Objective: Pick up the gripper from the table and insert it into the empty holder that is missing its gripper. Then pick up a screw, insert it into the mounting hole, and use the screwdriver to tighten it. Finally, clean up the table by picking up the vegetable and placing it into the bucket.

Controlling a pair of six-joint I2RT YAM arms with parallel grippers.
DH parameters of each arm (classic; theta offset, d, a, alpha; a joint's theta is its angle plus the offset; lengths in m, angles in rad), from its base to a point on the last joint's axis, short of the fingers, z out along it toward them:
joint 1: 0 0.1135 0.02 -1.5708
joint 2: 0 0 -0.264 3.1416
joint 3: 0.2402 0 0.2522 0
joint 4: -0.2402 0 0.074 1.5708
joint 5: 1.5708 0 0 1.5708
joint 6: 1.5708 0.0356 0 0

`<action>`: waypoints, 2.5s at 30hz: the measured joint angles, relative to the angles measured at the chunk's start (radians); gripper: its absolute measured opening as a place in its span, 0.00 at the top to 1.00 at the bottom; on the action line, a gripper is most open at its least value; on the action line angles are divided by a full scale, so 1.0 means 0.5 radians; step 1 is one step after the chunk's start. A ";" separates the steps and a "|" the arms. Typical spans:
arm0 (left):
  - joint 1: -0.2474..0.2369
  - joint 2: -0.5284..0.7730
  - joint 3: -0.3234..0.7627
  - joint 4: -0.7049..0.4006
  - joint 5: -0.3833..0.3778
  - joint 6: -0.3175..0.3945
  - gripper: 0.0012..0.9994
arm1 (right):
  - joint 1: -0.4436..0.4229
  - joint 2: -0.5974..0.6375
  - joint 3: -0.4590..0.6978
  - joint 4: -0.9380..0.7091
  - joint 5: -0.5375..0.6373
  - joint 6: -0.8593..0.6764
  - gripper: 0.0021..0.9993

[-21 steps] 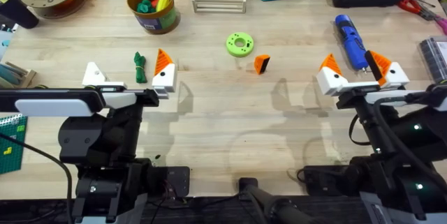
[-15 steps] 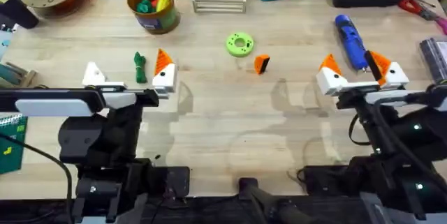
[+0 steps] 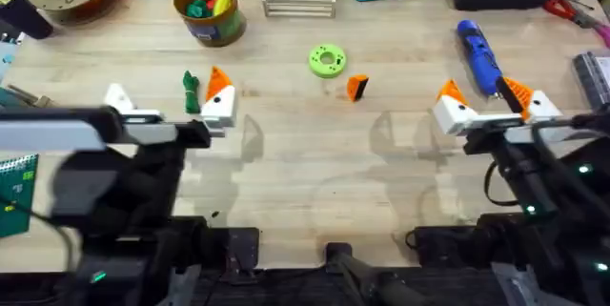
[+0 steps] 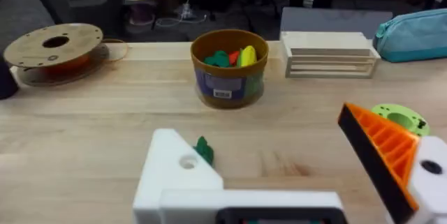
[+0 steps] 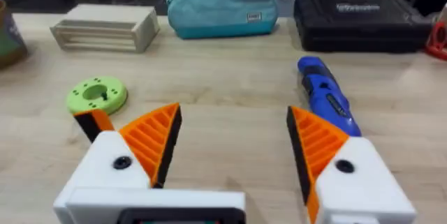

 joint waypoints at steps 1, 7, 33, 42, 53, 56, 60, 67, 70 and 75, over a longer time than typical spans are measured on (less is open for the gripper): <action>0.000 0.043 0.101 -0.104 -0.007 0.000 0.01 | 0.000 0.021 0.044 -0.038 0.000 0.001 0.12; 0.000 0.742 0.945 -0.818 -0.041 0.000 0.01 | -0.001 0.476 0.572 -0.290 -0.008 0.009 0.12; 0.128 2.787 2.179 -1.733 -0.058 0.001 0.01 | -0.001 2.170 1.927 -1.305 -0.014 0.014 0.12; 0.489 3.166 2.147 -1.534 0.095 0.125 0.01 | 0.000 2.183 1.927 -1.306 -0.014 0.014 0.12; 0.498 3.530 2.094 -1.405 0.136 0.151 0.14 | 0.000 2.182 1.927 -1.306 -0.014 0.014 0.12; 0.498 3.530 2.088 -1.405 0.139 0.152 0.62 | 0.000 2.182 1.927 -1.306 -0.014 0.014 0.12; 0.498 3.530 2.088 -1.405 0.149 0.158 0.99 | 0.000 2.182 1.927 -1.306 -0.014 0.014 0.12; 0.498 3.525 2.088 -1.408 0.202 0.158 0.05 | 0.000 2.183 1.927 -1.306 -0.014 0.014 0.12; 0.498 3.471 2.081 -1.413 0.229 0.158 0.04 | 0.000 2.183 1.927 -1.306 -0.014 0.014 0.12; 0.498 3.149 2.076 -1.456 0.332 0.157 0.04 | 0.000 2.182 1.927 -1.306 -0.014 0.014 0.12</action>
